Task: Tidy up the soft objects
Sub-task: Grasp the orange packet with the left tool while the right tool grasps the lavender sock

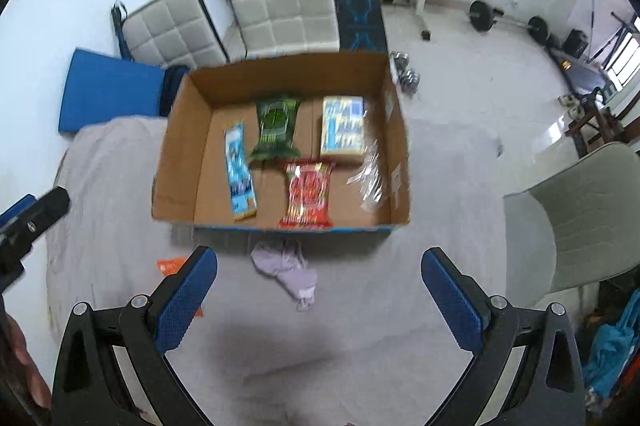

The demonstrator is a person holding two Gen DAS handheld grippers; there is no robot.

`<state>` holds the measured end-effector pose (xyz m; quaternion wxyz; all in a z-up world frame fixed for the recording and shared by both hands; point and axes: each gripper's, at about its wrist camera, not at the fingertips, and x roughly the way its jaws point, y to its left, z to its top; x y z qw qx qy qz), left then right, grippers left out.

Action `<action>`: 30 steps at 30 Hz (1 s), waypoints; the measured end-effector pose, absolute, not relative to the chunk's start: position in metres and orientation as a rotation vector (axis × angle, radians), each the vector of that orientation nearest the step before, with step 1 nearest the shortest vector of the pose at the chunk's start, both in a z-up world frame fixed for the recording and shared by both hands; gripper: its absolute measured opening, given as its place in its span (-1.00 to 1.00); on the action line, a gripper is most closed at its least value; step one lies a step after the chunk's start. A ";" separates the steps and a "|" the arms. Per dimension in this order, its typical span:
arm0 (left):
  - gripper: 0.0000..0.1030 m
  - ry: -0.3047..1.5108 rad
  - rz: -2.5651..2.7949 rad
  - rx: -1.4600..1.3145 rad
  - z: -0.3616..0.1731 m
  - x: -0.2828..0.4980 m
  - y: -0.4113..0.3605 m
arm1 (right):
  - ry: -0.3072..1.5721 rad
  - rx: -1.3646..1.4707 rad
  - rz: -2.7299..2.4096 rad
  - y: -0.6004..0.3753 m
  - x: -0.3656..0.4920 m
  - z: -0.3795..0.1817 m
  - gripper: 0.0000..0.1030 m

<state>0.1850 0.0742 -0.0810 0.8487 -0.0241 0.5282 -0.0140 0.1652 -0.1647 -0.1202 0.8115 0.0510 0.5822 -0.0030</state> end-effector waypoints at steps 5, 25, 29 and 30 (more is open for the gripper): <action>0.87 1.270 0.056 -0.089 -0.147 0.184 0.114 | 1.377 0.103 0.058 -0.149 0.167 -0.190 1.00; 0.02 1.666 0.048 -0.042 -0.357 0.173 0.088 | 1.574 -0.016 0.109 -0.101 0.199 -0.360 -0.01; -0.15 1.637 0.051 -0.063 -0.346 0.164 0.084 | 1.608 0.111 0.091 -0.115 0.182 -0.363 -0.18; -0.17 1.628 0.046 -0.064 -0.342 0.161 0.081 | 1.634 0.163 0.068 -0.123 0.175 -0.364 -0.19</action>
